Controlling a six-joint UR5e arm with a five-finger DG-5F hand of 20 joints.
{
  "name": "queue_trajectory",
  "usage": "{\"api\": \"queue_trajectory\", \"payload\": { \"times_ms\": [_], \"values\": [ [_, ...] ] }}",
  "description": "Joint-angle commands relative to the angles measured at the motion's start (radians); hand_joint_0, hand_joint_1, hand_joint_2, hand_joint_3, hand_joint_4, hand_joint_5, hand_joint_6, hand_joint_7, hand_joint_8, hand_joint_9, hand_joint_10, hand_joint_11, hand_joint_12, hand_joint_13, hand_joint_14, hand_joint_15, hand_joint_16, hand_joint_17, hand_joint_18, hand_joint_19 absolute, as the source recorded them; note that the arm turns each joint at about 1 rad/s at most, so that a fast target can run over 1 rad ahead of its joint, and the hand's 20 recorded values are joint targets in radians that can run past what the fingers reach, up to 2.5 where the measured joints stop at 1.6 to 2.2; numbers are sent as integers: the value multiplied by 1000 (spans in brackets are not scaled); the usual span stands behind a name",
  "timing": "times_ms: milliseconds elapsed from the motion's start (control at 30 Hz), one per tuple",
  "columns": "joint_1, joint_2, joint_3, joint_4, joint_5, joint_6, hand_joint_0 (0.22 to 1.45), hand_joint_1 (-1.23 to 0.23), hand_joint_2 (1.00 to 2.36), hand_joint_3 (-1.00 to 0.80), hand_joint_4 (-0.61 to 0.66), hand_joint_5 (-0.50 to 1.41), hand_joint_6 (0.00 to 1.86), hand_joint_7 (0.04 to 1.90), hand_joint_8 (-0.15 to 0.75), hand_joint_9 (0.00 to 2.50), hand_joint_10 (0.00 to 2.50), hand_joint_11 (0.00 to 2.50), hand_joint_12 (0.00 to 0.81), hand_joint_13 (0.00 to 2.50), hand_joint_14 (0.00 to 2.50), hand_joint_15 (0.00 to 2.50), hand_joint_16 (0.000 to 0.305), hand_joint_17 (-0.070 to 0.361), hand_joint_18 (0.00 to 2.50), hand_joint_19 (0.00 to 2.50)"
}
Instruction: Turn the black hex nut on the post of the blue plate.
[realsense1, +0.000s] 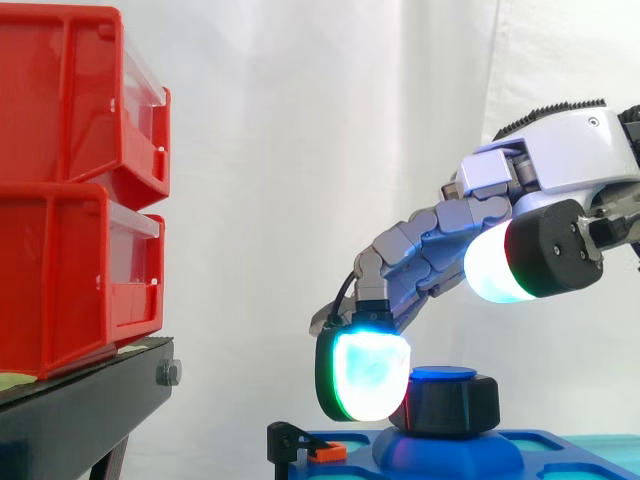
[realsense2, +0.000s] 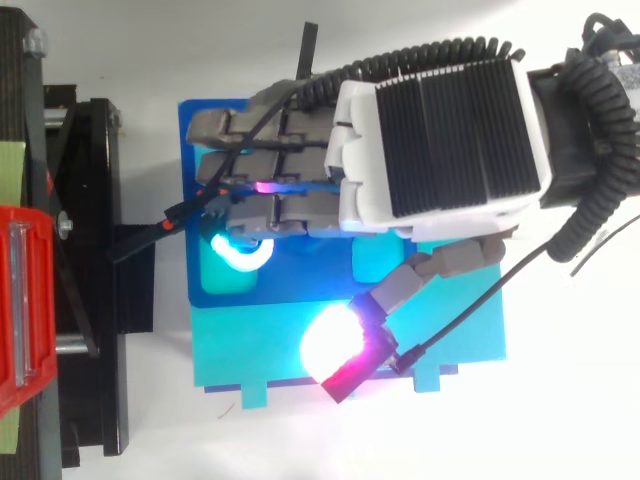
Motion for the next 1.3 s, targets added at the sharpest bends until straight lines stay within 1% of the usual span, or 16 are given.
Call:
{"api": "queue_trajectory", "payload": {
  "times_ms": [0,233,400,433,500,533,700,967,1267],
  "values": [
    [-9,1,0,0,-13,-3,490,-248,1000,-500,327,-149,504,970,276,398,0,0,355,264,0,16,54,121,331,374],
    [-18,1,0,4,-19,-10,491,-248,1000,-500,321,-149,504,971,276,401,0,0,354,265,0,23,54,121,330,374],
    [-26,-1,-9,9,-35,-14,491,-247,1000,-500,320,-149,504,970,277,399,0,0,355,265,0,24,54,121,330,375],
    [-29,1,-26,24,-38,-14,491,-247,1000,-500,323,-149,504,968,276,400,0,0,355,266,0,17,54,121,334,374],
    [-32,-1,-43,55,-42,-13,491,-247,1000,-500,325,-149,504,967,277,400,0,0,354,266,0,20,54,121,330,375],
    [-35,1,-61,98,-53,-13,490,-247,1000,-500,326,-149,504,968,277,401,0,0,355,265,0,20,54,121,330,374],
    [-41,1,-61,112,-58,-14,491,-248,1000,-500,325,-150,504,967,277,401,0,0,355,266,0,20,54,120,333,374],
    [-41,1,-63,113,-58,-17,491,-248,1000,-500,321,-150,504,961,277,400,0,0,354,267,0,13,54,121,335,374],
    [-49,1,-61,115,-61,-25,491,-247,1000,-500,327,-150,504,965,277,401,0,0,354,267,0,17,54,121,336,374]
  ]
}}
